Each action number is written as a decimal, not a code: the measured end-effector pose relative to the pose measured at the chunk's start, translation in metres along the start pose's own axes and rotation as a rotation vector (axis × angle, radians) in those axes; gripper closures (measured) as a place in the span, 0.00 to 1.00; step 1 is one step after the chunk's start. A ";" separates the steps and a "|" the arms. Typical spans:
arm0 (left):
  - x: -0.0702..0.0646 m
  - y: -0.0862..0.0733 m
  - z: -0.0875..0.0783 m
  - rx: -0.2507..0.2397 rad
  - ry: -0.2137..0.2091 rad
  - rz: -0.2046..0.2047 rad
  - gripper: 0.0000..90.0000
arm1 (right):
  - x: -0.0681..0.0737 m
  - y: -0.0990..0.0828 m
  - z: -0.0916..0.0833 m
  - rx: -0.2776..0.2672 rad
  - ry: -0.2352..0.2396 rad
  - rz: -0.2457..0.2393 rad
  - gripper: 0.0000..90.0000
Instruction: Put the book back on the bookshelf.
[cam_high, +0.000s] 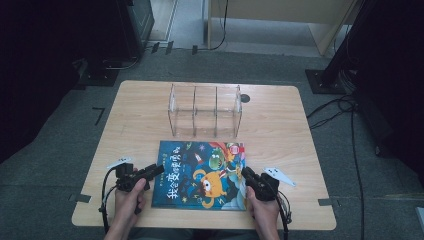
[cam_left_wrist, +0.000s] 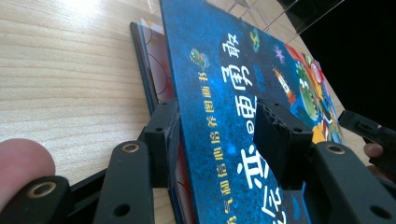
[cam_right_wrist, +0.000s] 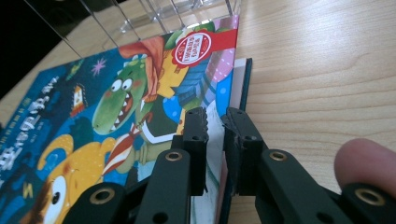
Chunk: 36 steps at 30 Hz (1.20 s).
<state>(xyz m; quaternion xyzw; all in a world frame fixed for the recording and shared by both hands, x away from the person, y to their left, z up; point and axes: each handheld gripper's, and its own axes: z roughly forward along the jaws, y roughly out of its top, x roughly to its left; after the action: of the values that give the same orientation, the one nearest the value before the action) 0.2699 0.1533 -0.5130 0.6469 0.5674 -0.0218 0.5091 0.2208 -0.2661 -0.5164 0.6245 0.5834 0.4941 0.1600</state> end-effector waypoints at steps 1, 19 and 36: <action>-0.001 0.000 0.001 0.003 0.004 0.004 0.57 | -0.001 0.000 -0.001 -0.006 0.006 0.006 0.89; -0.007 0.004 0.001 0.059 0.017 0.039 0.72 | 0.018 -0.004 -0.005 -0.029 -0.079 -0.183 0.68; 0.003 0.001 0.002 0.041 -0.055 -0.074 0.79 | 0.046 -0.035 -0.021 0.096 -0.099 -0.331 0.21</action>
<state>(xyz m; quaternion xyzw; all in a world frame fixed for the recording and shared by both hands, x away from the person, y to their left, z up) 0.2728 0.1543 -0.5148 0.6349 0.5762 -0.0702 0.5098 0.1763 -0.2234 -0.5145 0.5505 0.6926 0.4010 0.2376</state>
